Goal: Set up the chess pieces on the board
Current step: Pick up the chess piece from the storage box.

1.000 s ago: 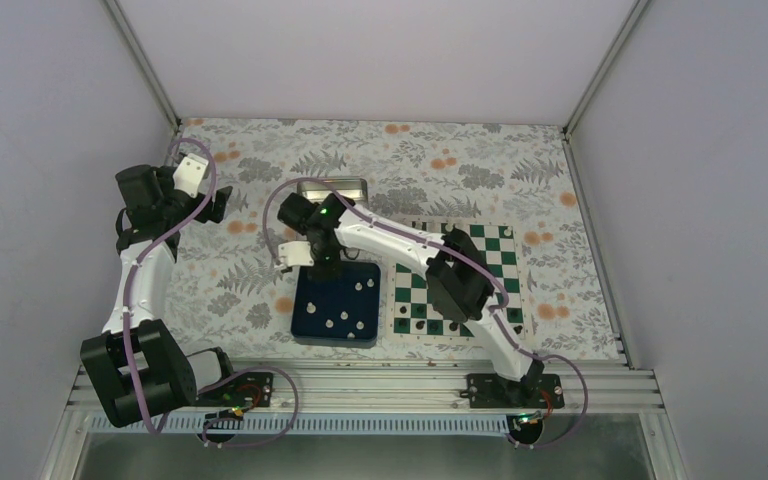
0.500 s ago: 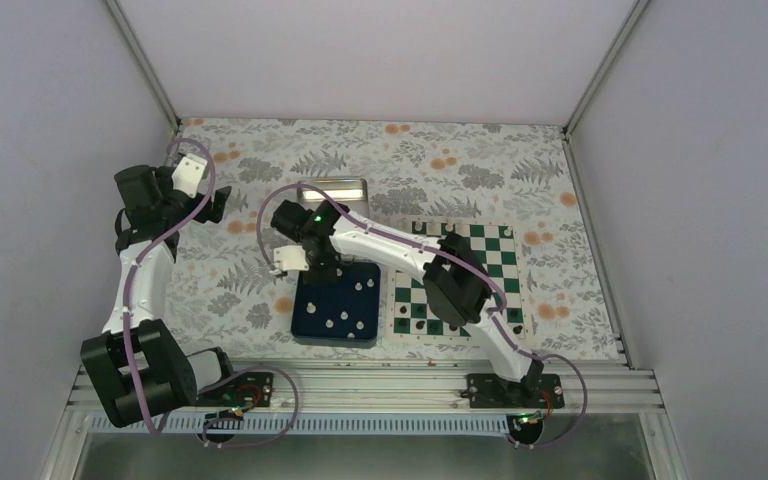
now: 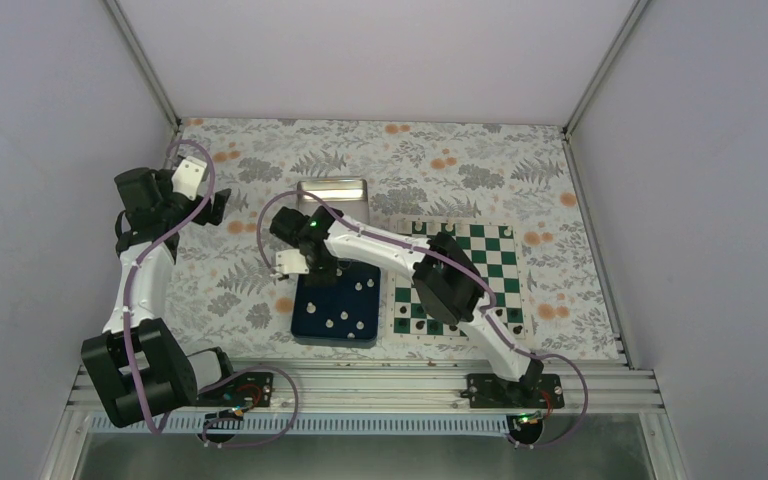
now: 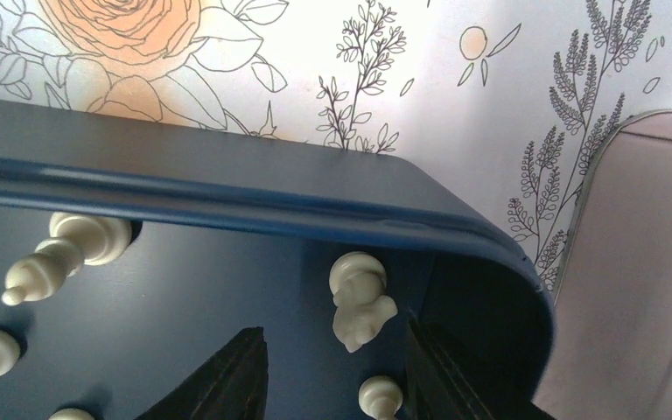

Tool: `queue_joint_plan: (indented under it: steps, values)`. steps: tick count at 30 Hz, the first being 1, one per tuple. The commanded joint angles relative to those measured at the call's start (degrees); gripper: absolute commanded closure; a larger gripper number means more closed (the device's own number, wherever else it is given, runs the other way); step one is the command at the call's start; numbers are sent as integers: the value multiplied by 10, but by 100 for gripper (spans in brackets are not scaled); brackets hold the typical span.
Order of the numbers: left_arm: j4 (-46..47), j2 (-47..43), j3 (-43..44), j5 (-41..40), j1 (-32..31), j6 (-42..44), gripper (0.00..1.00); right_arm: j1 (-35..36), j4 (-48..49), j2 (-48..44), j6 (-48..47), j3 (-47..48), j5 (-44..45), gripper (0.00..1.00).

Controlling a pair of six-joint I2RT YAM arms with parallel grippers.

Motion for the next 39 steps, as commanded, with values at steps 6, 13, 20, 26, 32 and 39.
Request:
queue_joint_plan:
  steps: [6, 13, 20, 26, 32, 39]
  values:
    - [15, -6, -5, 19, 7, -4, 0, 3, 21, 13, 5, -4, 18, 57]
    - [14, -6, -5, 22, 7, -2, 0, 4, 15, 33, 3, 12, 15, 60]
    - [14, -6, -6, 22, 8, -2, 0, 3, 19, 27, 7, 12, 1, 75]
    - [14, -6, -6, 22, 8, -2, 0, 3, 16, 14, 9, 11, -9, 85]
    - [12, -7, -6, 21, 8, -2, 0, 1, 6, 9, 9, 9, -13, 93]
    - [12, -5, -4, 21, 8, -2, 0, -27, -29, -46, 14, 11, -27, 94]
